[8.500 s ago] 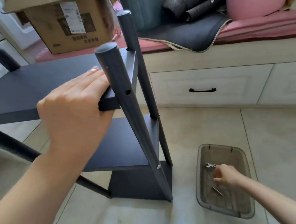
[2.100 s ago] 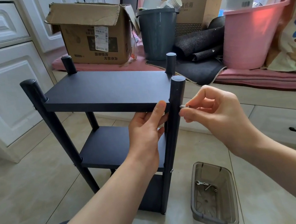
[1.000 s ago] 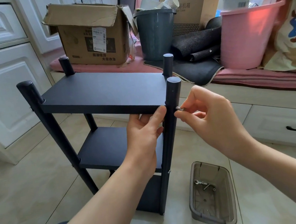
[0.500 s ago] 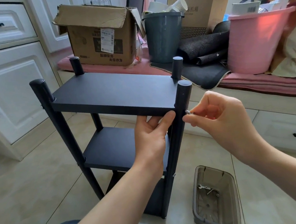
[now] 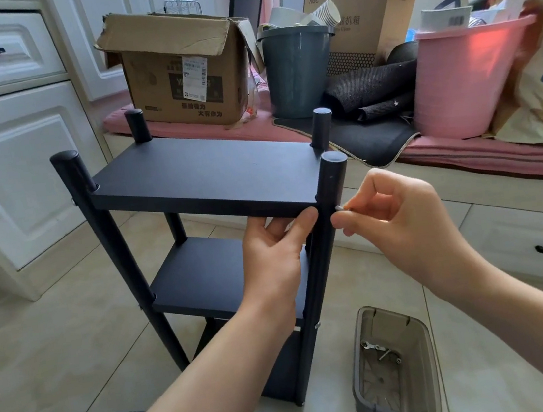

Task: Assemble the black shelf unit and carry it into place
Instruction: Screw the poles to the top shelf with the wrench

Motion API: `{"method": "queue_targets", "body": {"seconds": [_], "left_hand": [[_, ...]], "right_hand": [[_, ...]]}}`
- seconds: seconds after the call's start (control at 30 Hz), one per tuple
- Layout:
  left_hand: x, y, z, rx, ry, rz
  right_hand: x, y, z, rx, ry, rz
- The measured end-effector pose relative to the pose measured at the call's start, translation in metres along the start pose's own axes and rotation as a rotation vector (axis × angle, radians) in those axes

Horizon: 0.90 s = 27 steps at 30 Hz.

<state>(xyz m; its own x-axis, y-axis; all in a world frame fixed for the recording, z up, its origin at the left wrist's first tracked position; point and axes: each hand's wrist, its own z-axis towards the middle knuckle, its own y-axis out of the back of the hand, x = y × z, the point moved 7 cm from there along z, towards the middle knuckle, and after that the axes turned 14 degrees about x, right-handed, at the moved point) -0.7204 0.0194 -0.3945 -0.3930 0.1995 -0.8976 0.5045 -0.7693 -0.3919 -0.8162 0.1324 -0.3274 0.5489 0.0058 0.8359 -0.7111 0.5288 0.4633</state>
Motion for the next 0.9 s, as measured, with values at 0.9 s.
{"method": "queue_targets", "body": {"seconds": [0.9], "left_hand": [[0.005,-0.008,-0.007,-0.154,-0.056,-0.038]], "right_hand": [[0.010,0.001,0.001,-0.031,0.015,-0.198]]}}
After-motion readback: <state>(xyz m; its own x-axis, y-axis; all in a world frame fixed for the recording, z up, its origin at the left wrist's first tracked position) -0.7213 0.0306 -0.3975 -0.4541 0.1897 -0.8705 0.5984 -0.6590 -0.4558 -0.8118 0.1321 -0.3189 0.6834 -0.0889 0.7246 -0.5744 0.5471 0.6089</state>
